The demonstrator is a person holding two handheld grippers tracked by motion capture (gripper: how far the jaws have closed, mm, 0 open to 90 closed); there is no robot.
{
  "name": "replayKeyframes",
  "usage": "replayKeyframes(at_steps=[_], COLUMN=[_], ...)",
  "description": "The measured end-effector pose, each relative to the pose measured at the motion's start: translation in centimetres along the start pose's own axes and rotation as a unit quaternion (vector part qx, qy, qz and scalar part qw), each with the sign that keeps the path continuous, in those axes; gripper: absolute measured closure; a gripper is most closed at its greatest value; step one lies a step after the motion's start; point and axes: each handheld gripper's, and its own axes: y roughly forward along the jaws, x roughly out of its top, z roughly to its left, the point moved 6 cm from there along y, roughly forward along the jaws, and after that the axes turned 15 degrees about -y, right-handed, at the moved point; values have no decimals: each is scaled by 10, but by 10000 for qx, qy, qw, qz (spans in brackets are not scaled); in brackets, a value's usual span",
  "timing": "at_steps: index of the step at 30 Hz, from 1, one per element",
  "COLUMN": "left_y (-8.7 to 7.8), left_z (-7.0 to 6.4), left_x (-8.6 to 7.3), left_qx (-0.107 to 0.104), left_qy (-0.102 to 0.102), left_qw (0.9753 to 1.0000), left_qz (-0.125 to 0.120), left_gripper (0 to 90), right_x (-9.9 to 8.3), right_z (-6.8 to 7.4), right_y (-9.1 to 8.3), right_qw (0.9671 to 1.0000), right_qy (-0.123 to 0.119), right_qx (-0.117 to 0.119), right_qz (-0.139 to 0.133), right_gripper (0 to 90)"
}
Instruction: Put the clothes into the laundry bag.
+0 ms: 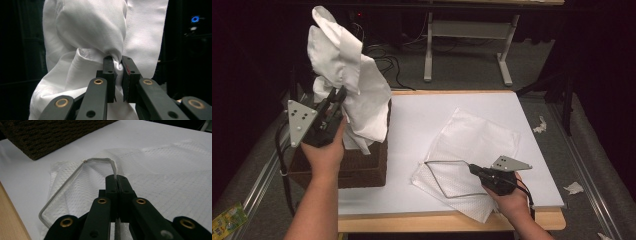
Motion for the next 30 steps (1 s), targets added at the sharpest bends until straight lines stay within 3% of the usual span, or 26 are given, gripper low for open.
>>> replayKeyframes(at_steps=[12,17,23,25,30], left_y=[28,37,41,41,33], left_z=[-58,-88,-122,-128,-140], left_x=[-8,-7,-14,-16,-27], left_qx=[-635,-958,-1355,-1422,-1604], left_qy=[-214,-255,-391,-321,-374], left_qw=[9978,9951,9900,9893,9863], left_qz=[-14,-48,-36,-45,134], left_gripper=[830,830,830,830,829], right_x=[0,0,0,0,0], right_z=[-1,-1,-1,-1,-1], right_y=[-1,0,-1,0,-1], right_qw=[10000,10000,10000,10000,10000], right_qy=[-10,-3,0,-2,-8], right_qx=[-1,-2,13,0,-3], right_qz=[11,10,21,5,-6], right_gripper=[897,897,898,898,898])
